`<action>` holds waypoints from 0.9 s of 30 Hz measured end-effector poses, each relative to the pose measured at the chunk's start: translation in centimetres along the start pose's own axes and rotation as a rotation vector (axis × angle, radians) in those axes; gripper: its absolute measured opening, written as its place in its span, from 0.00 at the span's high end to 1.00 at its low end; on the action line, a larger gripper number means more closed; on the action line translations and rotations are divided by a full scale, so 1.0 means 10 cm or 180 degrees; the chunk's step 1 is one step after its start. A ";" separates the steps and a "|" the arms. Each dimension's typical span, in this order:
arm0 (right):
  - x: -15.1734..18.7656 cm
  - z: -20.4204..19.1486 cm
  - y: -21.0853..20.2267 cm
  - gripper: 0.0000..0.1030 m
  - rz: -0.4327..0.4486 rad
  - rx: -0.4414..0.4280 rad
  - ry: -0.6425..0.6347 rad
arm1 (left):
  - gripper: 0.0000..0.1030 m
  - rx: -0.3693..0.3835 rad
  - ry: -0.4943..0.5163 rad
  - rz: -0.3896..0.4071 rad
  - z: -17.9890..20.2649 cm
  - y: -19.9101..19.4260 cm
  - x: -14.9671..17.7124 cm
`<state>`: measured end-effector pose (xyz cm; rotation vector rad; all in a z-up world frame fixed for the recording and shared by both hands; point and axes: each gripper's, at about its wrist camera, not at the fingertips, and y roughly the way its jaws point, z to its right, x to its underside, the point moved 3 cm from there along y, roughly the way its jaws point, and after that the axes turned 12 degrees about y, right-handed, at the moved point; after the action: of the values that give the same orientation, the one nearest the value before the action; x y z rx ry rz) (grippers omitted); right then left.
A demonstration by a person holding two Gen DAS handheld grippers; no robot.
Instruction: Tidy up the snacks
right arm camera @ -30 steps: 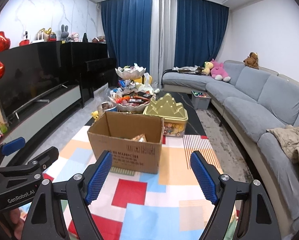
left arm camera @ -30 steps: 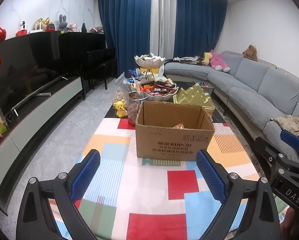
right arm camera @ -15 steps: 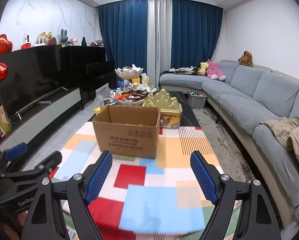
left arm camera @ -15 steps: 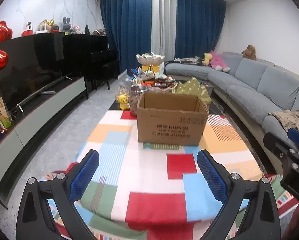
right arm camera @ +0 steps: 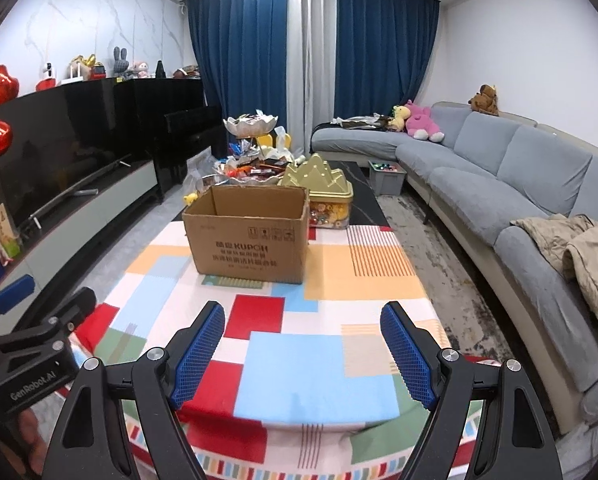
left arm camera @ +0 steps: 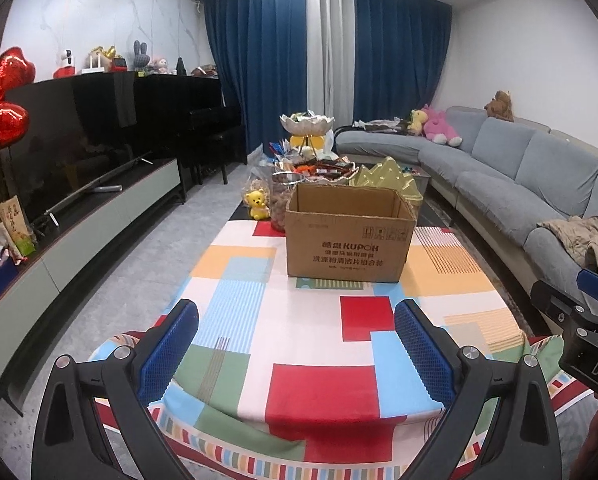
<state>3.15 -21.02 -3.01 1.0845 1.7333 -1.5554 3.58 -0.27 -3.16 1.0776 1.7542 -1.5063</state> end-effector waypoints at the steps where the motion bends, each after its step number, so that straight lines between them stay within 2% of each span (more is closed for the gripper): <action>1: 0.00 0.00 -0.02 0.21 0.0008 -0.0004 -0.0001 | 0.03 0.0001 0.0000 0.0013 0.00 -0.02 0.01; 27: 0.04 0.04 -0.03 0.21 0.0014 0.0006 0.0008 | 0.03 -0.0006 -0.0011 0.0030 -0.01 -0.05 0.02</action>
<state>2.70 -21.35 -3.24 1.0911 1.7305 -1.5537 3.05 -0.12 -2.99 1.0802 1.7454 -1.4998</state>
